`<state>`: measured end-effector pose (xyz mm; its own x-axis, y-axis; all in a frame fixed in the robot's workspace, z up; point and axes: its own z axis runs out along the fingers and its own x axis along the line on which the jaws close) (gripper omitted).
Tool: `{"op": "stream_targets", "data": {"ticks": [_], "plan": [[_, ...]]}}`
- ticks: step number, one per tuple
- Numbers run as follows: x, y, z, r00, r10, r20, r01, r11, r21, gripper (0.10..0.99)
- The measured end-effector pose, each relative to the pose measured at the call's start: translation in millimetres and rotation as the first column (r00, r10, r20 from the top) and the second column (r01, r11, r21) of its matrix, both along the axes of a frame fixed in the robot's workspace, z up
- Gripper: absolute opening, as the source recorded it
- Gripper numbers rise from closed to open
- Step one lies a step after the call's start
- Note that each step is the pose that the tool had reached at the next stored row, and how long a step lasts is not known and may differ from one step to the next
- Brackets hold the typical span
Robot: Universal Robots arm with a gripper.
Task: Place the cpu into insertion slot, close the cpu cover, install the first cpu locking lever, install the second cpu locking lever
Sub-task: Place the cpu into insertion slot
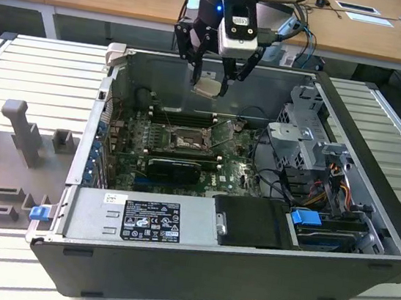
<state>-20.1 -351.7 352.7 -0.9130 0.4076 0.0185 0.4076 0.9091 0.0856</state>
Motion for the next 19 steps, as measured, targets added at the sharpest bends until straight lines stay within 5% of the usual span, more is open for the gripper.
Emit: {"op": "stream_targets", "data": {"ticks": [13,19], "plan": [[0.0,0.2,-2.6,0.986,-0.167,0.0002,0.167,0.986,-0.002,0.541],[0.0,0.2,-3.5,0.9611,-0.276,0.0003,0.276,0.9611,-0.002,0.541]]}}
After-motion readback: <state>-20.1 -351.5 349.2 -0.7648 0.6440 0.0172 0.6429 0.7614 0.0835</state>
